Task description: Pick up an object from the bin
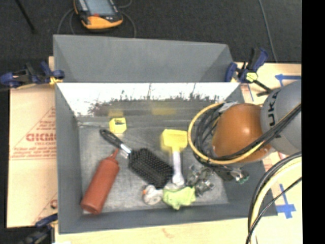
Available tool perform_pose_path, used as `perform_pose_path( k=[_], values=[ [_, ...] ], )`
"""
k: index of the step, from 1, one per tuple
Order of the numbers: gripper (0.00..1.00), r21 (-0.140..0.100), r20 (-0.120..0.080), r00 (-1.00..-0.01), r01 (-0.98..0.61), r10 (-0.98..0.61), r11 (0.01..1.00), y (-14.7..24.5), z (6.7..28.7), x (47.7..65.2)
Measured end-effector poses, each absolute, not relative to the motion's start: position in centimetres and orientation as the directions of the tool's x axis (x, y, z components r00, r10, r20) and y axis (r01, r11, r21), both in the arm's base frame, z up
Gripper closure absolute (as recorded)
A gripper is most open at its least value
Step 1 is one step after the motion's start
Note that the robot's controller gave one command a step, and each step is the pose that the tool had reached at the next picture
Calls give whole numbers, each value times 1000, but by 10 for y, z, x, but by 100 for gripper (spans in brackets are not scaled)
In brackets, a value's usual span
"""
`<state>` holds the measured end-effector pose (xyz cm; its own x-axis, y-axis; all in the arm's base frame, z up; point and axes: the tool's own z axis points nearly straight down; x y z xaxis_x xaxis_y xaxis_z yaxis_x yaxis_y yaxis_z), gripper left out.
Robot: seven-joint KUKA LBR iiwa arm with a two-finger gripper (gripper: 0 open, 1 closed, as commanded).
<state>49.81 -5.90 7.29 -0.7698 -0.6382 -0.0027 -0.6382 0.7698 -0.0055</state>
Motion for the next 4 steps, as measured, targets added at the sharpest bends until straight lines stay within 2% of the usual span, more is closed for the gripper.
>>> perform_pose_path(
  k=[1,2,4],
  values=[
    [100,-6,-3,-769,-639,-639,769,-59,73,498],
    [100,-1,-3,-757,-653,-653,757,-15,200,494],
    [100,-1,-2,-756,-655,-655,756,-15,201,494]
  ],
)
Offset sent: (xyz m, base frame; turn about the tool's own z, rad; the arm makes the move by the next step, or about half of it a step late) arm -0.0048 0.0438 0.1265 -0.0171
